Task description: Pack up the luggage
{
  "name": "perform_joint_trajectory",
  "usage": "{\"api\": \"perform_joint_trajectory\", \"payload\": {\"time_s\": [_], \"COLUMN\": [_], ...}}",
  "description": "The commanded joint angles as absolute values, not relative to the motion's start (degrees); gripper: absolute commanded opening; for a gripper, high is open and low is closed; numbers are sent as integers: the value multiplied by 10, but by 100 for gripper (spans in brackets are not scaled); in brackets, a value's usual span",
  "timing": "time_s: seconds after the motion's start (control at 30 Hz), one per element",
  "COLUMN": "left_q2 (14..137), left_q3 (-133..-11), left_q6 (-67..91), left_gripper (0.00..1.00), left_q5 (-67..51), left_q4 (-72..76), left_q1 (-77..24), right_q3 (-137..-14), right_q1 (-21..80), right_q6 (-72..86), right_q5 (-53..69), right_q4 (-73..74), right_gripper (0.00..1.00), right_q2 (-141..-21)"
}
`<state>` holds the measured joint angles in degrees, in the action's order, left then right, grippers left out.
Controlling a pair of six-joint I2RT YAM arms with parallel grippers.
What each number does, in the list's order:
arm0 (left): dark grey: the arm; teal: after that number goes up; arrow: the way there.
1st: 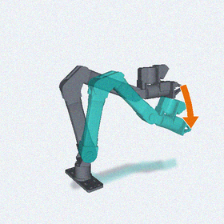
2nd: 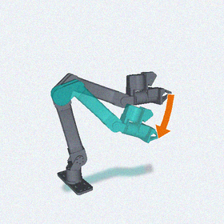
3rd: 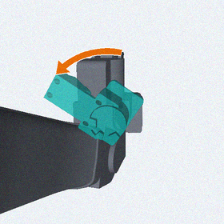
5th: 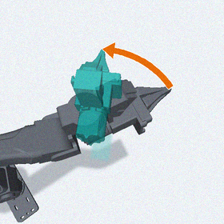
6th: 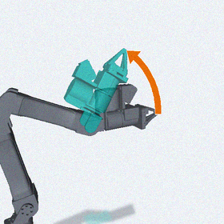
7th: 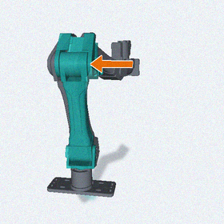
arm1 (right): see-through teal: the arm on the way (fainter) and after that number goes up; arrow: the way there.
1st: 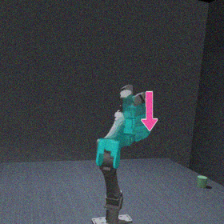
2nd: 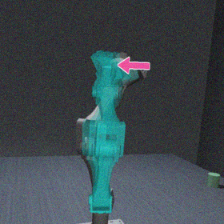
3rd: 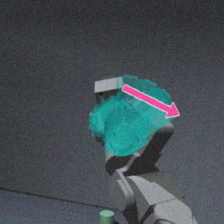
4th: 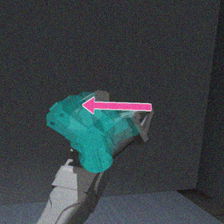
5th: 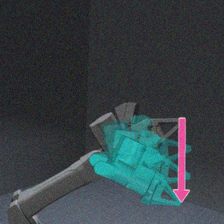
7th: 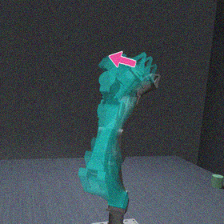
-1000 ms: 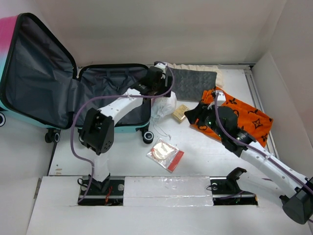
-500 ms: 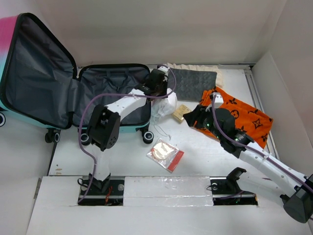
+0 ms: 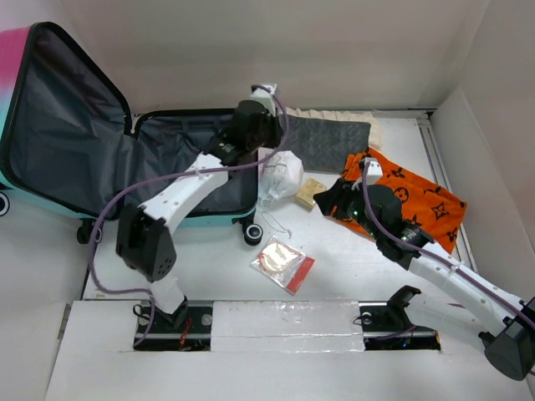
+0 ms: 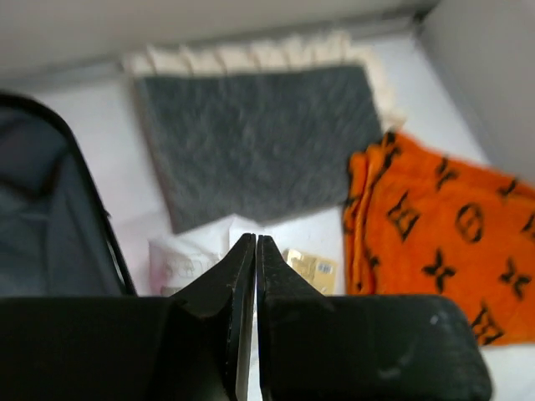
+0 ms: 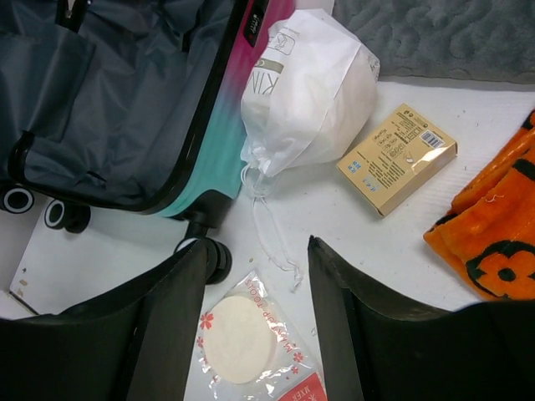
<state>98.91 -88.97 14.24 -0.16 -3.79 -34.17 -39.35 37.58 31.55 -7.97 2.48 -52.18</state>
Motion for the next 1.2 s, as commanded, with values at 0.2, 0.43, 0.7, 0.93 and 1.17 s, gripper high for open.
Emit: {"api": "perform_joint_trajectory", "payload": {"time_s": [0.2, 0.43, 0.7, 0.93, 1.17], "left_q2": [960, 986, 1050, 1113, 1062], "left_q3": [-966, -847, -829, -867, -817], "left_q6": [139, 141, 136, 131, 137], "left_gripper": [4, 67, 78, 26, 0], "left_q5": [-7, 20, 34, 103, 113], "left_q4": [-104, -76, -58, -55, -29], "left_q1": [-326, -358, -382, -393, -393], "right_q3": [-396, -402, -385, -374, -374], "right_q1": [385, 385, 385, 390, 390], "right_q6": [325, 330, 330, 330, 330], "right_q5": [-90, -100, -98, -98, -104], "right_q4": [-13, -13, -13, -13, -13], "right_gripper": [62, 69, 71, 69, 69], "right_q2": [-526, -534, -523, -511, -511]}}
